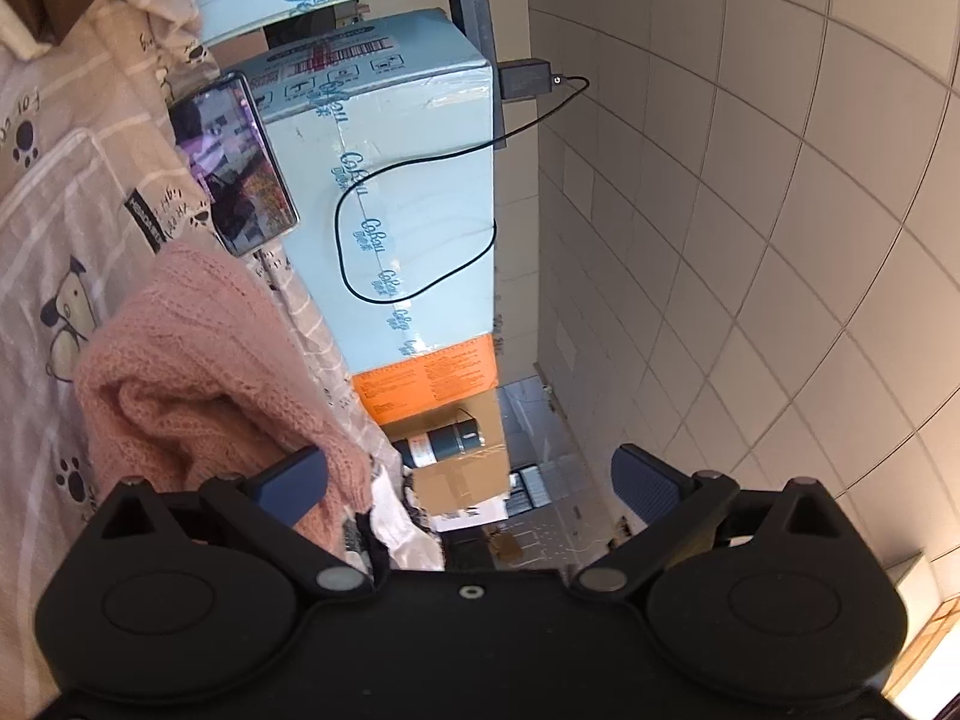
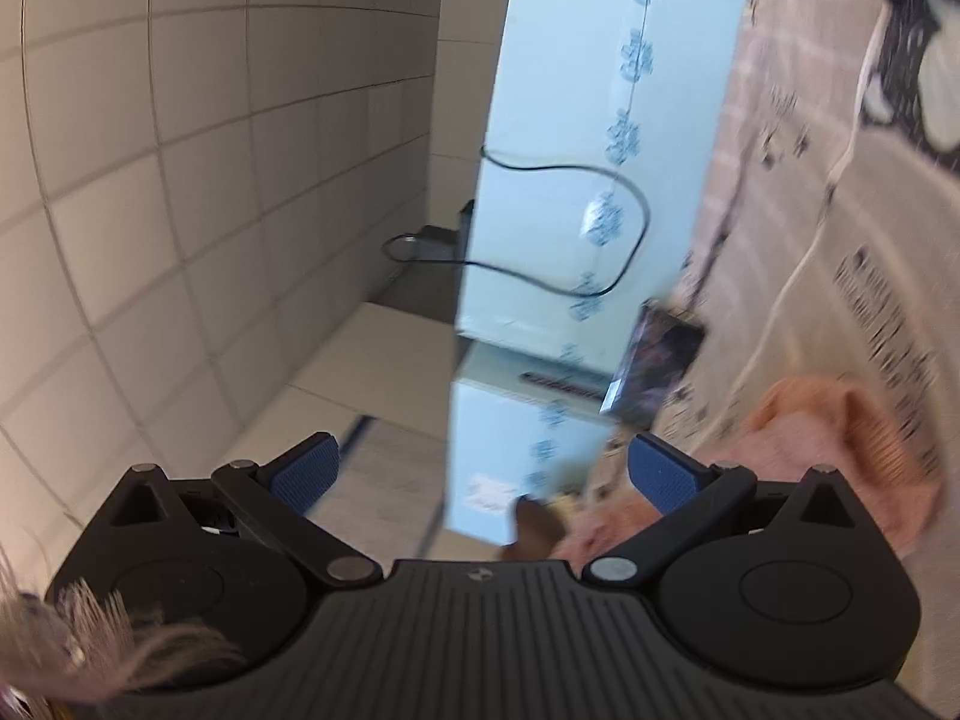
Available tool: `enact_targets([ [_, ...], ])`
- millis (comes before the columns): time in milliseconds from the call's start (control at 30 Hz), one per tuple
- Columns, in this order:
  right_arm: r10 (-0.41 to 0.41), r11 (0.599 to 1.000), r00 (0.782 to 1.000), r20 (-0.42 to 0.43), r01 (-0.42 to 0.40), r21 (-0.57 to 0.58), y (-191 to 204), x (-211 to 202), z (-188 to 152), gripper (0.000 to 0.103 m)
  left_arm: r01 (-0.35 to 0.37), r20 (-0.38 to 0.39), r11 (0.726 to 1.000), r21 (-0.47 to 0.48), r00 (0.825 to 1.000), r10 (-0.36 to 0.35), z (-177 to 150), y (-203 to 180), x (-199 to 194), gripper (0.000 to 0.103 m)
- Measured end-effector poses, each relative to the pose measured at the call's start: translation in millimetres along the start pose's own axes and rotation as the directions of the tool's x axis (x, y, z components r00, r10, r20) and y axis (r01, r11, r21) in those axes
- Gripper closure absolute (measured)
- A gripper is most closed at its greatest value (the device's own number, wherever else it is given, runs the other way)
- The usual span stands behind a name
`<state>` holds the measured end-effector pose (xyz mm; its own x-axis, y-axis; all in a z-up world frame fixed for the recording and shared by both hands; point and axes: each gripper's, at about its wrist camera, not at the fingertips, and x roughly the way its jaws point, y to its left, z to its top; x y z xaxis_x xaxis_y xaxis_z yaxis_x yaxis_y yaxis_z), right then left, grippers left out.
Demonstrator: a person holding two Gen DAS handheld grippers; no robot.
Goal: Fold clothes
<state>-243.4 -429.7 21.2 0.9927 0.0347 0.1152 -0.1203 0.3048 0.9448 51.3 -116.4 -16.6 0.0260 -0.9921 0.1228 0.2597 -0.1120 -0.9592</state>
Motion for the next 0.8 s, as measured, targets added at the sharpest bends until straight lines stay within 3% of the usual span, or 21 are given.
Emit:
enact_targets([
  [67, -0.106, 0.99, 0.994, 0.016, 0.107, -0.093, 5, -1, -1, 0.0, 0.026, -0.003, 0.999, -0.04, 1.0, -0.026, 2, 3, -1, 0.0],
  [133, -0.219, 0.955, 0.975, 0.048, 0.224, -0.195, 11, 1, -3, 0.0, 0.056, -0.001, 0.995, -0.087, 0.998, -0.057, 4, 6, -2, 0.0],
  [233, -0.314, 0.906, 0.946, 0.078, 0.324, -0.274, 12, 4, -5, 0.0, 0.092, 0.011, 0.981, -0.168, 0.996, -0.091, 8, 10, -5, 0.0],
  [600, -0.395, 0.849, 0.915, 0.079, 0.397, -0.349, 4, 14, -9, 0.0, 0.203, 0.136, 0.894, -0.4, 0.978, -0.161, 24, 20, -19, 0.0],
  [800, -0.413, 0.83, 0.908, 0.065, 0.405, -0.384, 4, 17, -12, 0.0, 0.225, 0.171, 0.886, -0.406, 0.971, -0.168, 27, 19, -22, 0.0],
])
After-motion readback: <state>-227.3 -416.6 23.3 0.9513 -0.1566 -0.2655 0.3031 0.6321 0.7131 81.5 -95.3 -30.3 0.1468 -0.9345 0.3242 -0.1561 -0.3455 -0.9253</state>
